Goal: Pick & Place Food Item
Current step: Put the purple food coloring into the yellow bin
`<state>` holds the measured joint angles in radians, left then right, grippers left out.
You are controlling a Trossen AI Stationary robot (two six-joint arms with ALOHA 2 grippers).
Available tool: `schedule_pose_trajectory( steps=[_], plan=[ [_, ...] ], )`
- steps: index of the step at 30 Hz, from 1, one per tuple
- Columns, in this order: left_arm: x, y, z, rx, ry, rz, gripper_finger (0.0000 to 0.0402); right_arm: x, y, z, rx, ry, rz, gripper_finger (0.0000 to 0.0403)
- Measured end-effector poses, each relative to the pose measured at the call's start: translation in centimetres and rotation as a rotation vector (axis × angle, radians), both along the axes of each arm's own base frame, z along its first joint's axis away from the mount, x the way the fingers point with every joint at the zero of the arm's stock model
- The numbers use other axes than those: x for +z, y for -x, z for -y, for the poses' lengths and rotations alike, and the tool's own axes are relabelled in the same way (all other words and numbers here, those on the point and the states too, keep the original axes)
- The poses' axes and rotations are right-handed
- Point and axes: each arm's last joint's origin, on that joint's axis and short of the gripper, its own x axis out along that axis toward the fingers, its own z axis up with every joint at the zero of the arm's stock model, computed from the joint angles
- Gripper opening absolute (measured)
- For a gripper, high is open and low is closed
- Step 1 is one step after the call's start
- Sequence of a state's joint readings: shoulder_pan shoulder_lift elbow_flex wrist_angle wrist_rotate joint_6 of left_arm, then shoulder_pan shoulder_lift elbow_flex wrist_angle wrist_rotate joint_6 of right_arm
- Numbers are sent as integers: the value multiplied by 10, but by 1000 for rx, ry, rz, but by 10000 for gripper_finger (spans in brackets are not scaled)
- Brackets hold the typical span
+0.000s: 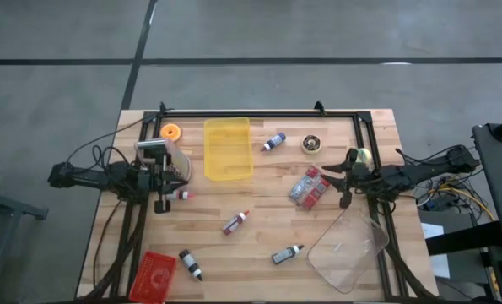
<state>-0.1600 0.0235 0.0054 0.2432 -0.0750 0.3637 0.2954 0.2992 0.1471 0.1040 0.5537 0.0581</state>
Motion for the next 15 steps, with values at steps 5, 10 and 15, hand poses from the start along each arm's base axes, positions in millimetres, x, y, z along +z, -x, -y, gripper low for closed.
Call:
schedule_pose_trajectory(
  steps=[5, 10, 15],
  plan=[
    [0, 0, 0, 0, 0, 0, 13, 19, -14, 5, -69, 7, -56, 130],
    [0, 0, 0, 0, 0, 0, 13, 35, -29, 19, -173, -24, -261, 130],
    [0, 0, 0, 0, 0, 0, 13, 54, -54, 41, -176, -49, -381, 130]
  ],
)
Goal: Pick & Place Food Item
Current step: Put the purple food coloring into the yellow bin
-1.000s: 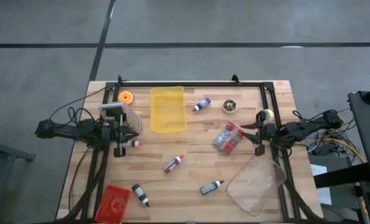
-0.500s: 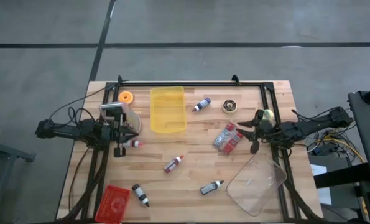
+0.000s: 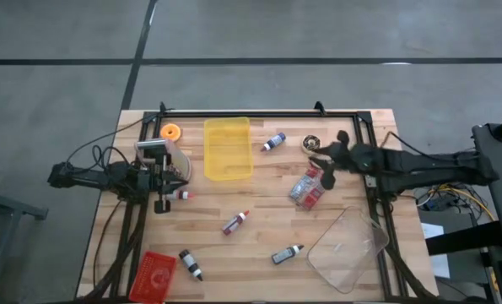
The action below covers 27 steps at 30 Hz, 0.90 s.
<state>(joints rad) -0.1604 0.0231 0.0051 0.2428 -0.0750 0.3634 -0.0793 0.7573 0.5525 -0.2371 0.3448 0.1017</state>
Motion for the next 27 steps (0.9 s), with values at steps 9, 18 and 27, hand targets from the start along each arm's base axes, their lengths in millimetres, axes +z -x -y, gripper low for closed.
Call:
schedule_pose_trajectory(
  steps=[9, 18, 27],
  plan=[
    [0, 0, 0, 0, 0, 0, 13, 3, -43, 58, 27, -52, -344, 130],
    [0, 0, 0, 1, 0, 0, 13, 1, -91, 111, 135, -38, -506, 130],
    [0, 0, 0, 0, 0, 0, 13, 1, -139, 147, 244, -27, -713, 130]
  ],
)
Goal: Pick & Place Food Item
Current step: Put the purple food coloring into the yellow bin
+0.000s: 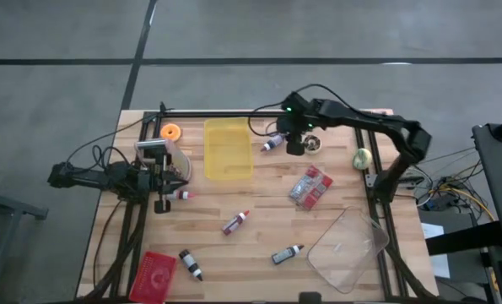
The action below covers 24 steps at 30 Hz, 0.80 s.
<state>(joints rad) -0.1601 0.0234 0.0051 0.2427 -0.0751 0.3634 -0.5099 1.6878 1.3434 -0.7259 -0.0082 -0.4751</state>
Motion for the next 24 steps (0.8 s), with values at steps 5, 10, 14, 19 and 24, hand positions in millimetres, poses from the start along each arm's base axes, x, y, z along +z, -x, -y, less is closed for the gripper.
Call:
schedule_pose_trajectory(
  steps=[5, 10, 14, 19, 24],
  plan=[
    [0, 0, 0, 0, 0, 0, 13, -12, -20, 17, 6, -49, -103, 130],
    [0, 0, 0, 0, 0, 0, 13, -30, -27, 27, 90, -61, -201, 130],
    [0, 0, 0, 0, 0, 0, 13, -38, -30, 29, 146, -59, -224, 130],
    [0, 0, 0, 0, 0, 0, 13, -43, -36, 32, 200, -32, -201, 130],
    [0, 0, 0, 0, 0, -1, 13, -51, -42, 36, 243, 2, -185, 130]
  ],
)
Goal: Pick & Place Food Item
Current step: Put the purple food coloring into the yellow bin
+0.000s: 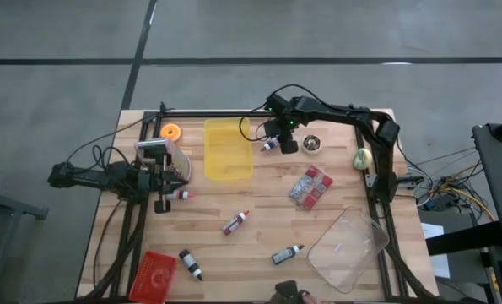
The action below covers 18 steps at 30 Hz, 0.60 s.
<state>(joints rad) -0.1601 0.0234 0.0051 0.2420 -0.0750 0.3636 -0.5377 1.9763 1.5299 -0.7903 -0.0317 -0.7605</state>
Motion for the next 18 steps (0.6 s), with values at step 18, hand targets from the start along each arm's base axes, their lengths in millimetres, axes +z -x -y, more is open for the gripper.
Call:
schedule_pose_trajectory(
  steps=[18],
  plan=[
    [0, 0, 0, 0, 0, 0, 13, -6, -5, -2, 101, -20, 19, 130]
  ],
)
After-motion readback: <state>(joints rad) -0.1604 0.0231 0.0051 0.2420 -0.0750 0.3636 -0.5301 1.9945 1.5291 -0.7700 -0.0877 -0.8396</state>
